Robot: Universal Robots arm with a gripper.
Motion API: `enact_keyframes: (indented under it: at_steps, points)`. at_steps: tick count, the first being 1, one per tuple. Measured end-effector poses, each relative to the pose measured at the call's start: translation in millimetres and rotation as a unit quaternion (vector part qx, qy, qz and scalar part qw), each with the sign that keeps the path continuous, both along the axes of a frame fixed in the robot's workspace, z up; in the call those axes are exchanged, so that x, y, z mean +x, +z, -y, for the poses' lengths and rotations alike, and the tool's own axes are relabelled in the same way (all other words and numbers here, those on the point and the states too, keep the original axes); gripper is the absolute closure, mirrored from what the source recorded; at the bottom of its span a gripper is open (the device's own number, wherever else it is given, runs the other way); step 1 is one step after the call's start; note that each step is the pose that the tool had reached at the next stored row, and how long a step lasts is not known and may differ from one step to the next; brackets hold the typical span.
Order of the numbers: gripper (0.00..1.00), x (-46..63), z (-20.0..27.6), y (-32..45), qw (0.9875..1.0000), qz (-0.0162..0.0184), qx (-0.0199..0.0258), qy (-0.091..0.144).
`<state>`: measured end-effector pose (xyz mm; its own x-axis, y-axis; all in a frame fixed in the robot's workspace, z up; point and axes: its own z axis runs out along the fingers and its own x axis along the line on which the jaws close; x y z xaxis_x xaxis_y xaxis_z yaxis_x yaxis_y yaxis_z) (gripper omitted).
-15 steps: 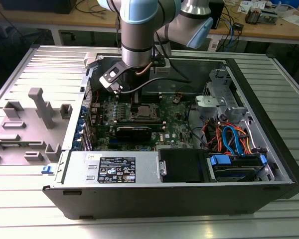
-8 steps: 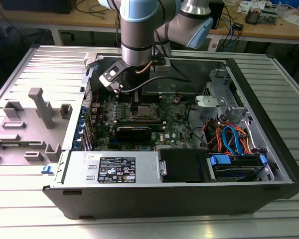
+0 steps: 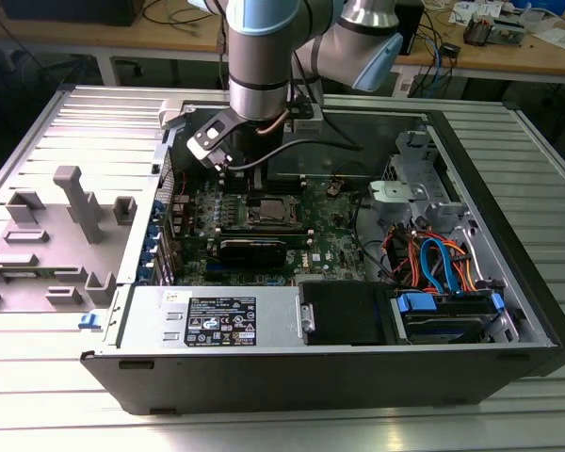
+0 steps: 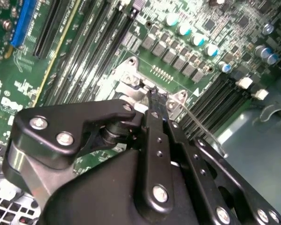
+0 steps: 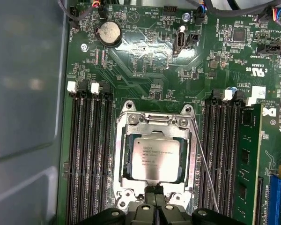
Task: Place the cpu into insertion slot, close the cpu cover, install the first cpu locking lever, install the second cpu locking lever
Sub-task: 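Close the cpu cover, then install the first cpu locking lever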
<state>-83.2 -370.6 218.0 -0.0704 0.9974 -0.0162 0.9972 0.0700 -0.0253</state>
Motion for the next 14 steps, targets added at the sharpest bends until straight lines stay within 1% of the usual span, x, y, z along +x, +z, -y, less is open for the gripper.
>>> enact_keyframes:
  at_steps: [4,5,6,14]
  points:
    - [0.89,15.4,-0.2,-0.6,1.0,-0.0008,0.0,0.0]
    - [0.89,22.2,-0.1,-0.8,1.0,-0.001,0.0,0.0]
    - [0.89,24.7,-0.1,-0.9,1.0,-0.0011,0.0,0.0]
    - [0.89,27.0,-0.1,-0.9,1.0,-0.0011,0.0,0.0]
